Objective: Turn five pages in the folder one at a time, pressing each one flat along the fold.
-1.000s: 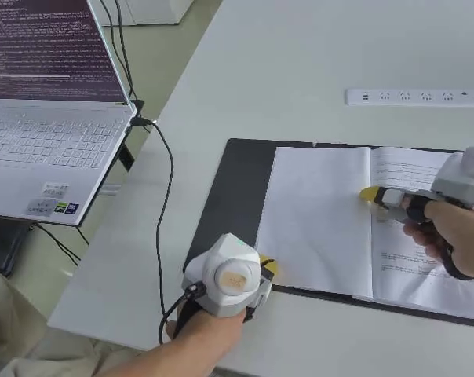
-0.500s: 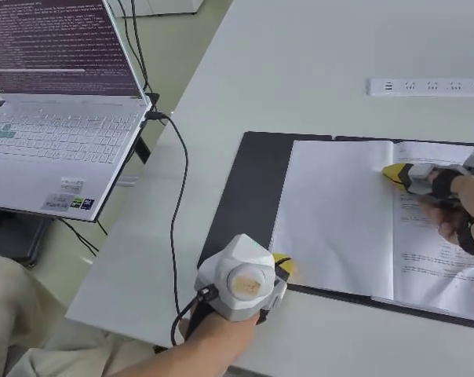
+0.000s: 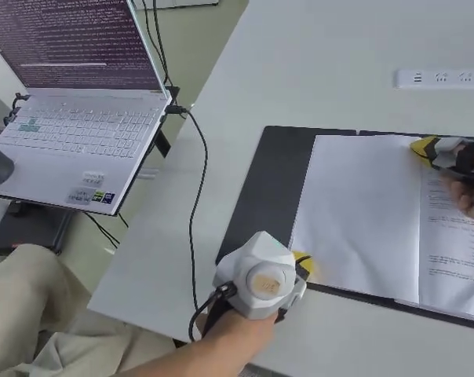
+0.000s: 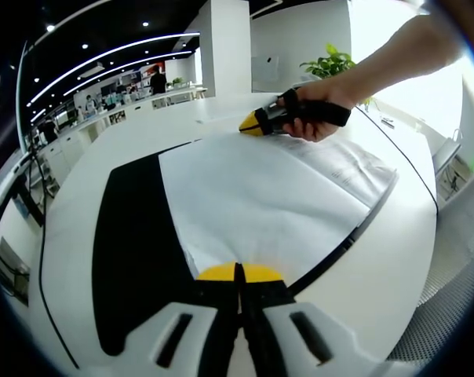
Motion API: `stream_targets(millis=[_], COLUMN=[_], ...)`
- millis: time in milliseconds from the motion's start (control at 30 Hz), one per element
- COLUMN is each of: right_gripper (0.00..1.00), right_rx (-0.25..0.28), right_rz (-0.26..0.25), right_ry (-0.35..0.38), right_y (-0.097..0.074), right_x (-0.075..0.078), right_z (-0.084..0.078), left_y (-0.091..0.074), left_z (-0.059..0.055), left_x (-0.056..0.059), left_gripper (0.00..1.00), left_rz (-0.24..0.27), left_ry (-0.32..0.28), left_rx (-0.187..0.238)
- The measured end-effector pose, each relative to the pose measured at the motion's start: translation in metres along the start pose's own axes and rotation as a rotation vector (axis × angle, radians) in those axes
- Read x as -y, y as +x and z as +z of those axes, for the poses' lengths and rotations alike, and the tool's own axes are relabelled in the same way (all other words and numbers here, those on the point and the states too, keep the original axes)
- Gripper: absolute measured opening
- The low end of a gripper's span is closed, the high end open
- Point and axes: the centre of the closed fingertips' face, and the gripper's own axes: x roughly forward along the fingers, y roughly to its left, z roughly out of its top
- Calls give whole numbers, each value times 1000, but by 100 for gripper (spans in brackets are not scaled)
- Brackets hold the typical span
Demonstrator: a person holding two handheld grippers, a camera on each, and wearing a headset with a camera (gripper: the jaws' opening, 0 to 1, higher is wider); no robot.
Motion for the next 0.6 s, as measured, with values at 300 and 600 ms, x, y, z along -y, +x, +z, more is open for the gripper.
stream_targets(millis=[300,600], right_gripper=[0,0], right_rx=[68,-55], right_rz=[-16,6], right_ry=[8,52], right_y=[4,-17], right_x=[0,-1], right_z=[9,-23], left_y=[1,2], left_z=[0,0], left_x=[0,0], left_gripper=[0,0], left_rz=[3,5], left_ry=[12,15], left_rx=[-14,-23])
